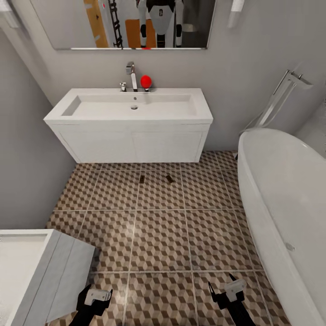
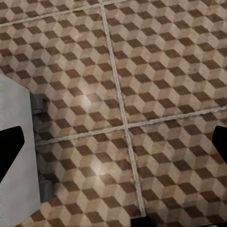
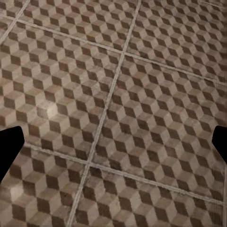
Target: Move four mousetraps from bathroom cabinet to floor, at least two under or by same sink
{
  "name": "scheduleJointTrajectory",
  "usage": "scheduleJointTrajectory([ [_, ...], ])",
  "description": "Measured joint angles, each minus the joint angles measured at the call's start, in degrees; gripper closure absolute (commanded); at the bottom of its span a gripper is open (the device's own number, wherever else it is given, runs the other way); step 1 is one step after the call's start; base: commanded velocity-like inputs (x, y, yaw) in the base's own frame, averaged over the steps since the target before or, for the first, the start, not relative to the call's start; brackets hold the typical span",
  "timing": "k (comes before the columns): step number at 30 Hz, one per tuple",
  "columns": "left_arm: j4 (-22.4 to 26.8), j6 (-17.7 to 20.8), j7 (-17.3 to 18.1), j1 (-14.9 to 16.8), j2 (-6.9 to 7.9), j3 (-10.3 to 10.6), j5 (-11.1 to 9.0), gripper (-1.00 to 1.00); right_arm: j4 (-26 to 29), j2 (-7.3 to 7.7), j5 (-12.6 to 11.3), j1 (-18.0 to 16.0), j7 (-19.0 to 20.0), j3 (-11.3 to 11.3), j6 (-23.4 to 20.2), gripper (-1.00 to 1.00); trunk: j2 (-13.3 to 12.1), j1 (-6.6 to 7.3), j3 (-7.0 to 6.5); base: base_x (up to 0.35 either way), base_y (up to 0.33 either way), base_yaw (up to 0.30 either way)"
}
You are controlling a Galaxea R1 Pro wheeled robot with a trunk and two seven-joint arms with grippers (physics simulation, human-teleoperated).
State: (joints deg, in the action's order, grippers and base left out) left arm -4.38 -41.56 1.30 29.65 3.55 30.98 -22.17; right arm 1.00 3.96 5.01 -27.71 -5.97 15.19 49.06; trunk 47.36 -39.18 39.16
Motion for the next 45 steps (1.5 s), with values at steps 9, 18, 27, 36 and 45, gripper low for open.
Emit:
scheduleJointTrajectory([
  [9, 0.0, 0.0, 0.0, 0.0, -0.08, 0.0, 0.0, -1.0, 0.0, -0.01, 0.0, 0.0, 0.0, 0.0, 0.0, -1.0, -3.6, 1.98, -2.45, 0.0, 0.0, 0.0],
  [18, 0.0, 0.0, 0.0, 0.0, -0.09, 0.0, 0.0, -1.0, 0.0, -0.01, 0.0, 0.0, 0.0, 0.0, 0.0, -1.0, -7.2, 3.96, -4.89, 0.0, 0.0, 0.0],
  [27, 0.0, 0.0, 0.0, 0.0, -0.09, 0.0, 0.0, -1.0, 0.0, -0.01, 0.0, 0.0, 0.0, 0.0, 0.0, -1.0, -10.8, 5.94, -7.34, 0.0, 0.0, 0.0],
  [36, 0.0, 0.0, 0.0, 0.0, -0.09, 0.0, 0.0, -1.0, 0.0, -0.01, 0.0, 0.0, 0.0, 0.0, 0.0, -1.0, -14.5, 7.92, -9.79, 0.0, 0.0, 0.0],
  [45, 0.0, 0.0, 0.0, 0.0, -0.09, 0.0, 0.0, -1.0, 0.0, 0.0, 0.0, 0.0, 0.0, 0.0, 0.0, -1.0, -18.1, 9.9, -12.24, 0.0, 0.0, 0.0],
])
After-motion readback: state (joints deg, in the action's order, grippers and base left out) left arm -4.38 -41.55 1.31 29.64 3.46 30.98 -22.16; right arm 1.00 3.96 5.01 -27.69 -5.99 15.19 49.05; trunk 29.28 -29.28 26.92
